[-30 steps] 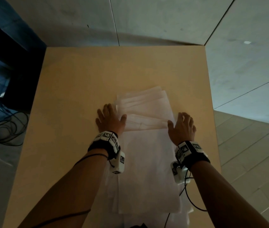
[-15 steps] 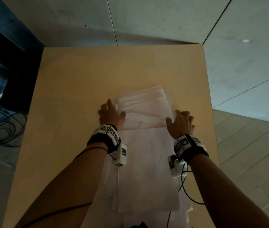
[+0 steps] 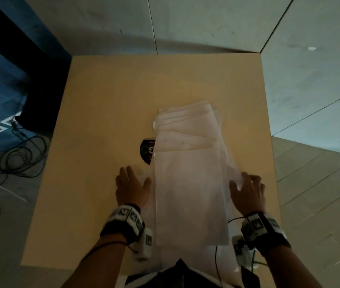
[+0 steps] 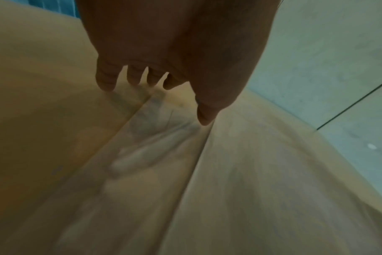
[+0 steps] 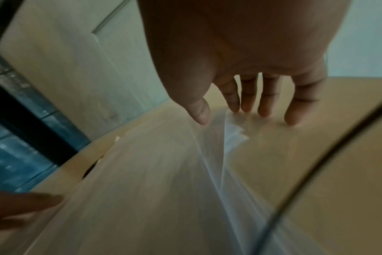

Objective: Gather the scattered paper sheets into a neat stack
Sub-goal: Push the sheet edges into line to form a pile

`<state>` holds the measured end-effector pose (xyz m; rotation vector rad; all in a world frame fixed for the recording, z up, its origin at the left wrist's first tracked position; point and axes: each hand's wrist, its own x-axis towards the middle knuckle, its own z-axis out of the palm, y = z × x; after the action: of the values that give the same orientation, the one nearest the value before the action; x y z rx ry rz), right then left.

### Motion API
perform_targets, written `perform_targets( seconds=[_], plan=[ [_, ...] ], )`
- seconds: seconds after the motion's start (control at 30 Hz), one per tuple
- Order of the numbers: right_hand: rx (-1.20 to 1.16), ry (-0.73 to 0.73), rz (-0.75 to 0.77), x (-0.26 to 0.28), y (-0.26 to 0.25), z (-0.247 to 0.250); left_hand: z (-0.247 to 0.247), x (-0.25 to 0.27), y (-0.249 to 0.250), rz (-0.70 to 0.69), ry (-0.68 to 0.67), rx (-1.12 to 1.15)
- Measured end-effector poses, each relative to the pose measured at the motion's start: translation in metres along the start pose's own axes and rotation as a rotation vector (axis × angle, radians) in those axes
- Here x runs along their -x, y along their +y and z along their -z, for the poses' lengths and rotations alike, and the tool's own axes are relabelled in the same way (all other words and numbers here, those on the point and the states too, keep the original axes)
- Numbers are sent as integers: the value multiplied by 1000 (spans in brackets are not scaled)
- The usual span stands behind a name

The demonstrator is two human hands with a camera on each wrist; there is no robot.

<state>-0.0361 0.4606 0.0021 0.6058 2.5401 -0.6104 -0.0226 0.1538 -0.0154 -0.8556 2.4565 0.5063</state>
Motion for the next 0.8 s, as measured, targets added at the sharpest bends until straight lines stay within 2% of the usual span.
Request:
perform_targets(
  seconds=[0.13,0.27,0.33,0.43,0.53,0.63,0.7,0.8],
  plan=[
    [62,-35,37,40,10,-23,-38,43,-11,-104,-78,-33],
    [-19,-60,35,51,9,-34,-41,54,-9,-202,-96,50],
    [-65,-37,6,52,9,-34,-33,53,-16,-176,-45,130],
    [-50,-5,-62,56,14,-35,-26,61,-30,-79,-21,84],
    [26,-38,-17,66,16,-44,-38,77,-30,-130,-128,60],
    [64,-71,43,70,12,-51,-52,86,-19,-225,-141,57],
    [33,-55,16,68,13,-49,-49,86,-14,-212,-136,104],
    [-2,34,-45,60,22,-40,-37,82,-18,-111,-38,141]
  ],
)
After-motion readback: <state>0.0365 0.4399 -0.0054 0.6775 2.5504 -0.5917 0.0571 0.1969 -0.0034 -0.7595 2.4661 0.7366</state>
